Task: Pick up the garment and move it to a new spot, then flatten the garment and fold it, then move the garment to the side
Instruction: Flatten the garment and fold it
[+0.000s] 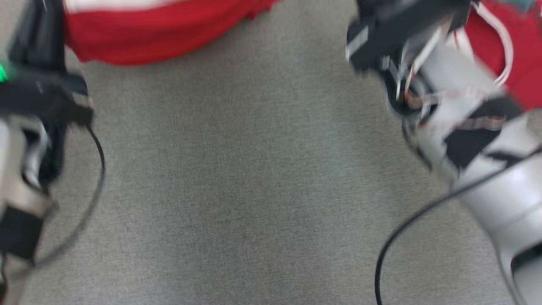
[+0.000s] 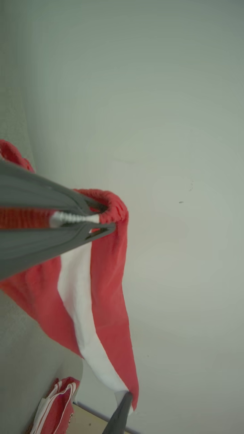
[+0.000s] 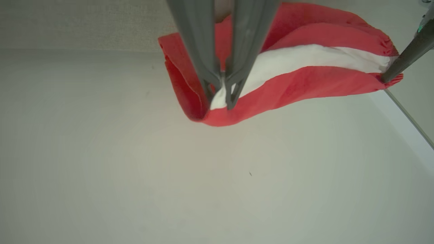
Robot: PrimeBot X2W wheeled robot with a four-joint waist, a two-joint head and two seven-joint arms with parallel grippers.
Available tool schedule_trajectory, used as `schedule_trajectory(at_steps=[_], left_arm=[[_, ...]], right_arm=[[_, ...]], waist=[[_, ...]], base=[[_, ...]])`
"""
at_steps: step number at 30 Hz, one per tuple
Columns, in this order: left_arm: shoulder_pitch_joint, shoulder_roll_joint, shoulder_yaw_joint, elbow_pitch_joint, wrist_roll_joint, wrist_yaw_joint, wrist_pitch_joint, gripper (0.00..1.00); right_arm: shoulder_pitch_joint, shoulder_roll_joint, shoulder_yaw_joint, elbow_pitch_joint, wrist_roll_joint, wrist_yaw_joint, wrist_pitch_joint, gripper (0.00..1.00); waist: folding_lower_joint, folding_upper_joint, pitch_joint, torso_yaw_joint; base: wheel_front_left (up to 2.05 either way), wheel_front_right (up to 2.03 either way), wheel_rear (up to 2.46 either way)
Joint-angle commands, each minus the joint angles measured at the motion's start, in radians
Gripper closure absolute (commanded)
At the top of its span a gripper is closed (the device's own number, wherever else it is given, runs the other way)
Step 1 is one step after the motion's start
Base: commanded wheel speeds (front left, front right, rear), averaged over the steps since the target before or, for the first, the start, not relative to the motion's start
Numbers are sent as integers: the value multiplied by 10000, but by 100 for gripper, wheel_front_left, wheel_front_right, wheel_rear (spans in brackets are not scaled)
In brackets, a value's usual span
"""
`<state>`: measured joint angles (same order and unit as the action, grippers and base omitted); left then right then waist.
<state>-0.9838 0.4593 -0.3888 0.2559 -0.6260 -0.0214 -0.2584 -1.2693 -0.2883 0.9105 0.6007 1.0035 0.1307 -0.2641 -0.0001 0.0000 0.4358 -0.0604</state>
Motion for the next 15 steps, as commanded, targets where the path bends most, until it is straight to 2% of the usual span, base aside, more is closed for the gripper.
schedule_trajectory(at_steps=[1, 9, 15], left_arm=[[337, 21, 43, -136, -14, 47, -63, 100], [3750, -233, 549, -2147, 55, 647, -53, 100], [6151, -942, 831, -2938, 181, 781, -54, 100]], right_arm=[[333, -32, -1, -129, -28, -2, -13, 100], [3259, -712, -90, -1836, -443, -2, -17, 100], [5388, -1075, -612, -2730, -598, 0, -18, 100]], waist=[[1, 0, -383, -144], [1, 0, -1151, -202], [1, 0, -1717, -79]], base=[[0, 0, 0], [0, 0, 0], [0, 0, 0]])
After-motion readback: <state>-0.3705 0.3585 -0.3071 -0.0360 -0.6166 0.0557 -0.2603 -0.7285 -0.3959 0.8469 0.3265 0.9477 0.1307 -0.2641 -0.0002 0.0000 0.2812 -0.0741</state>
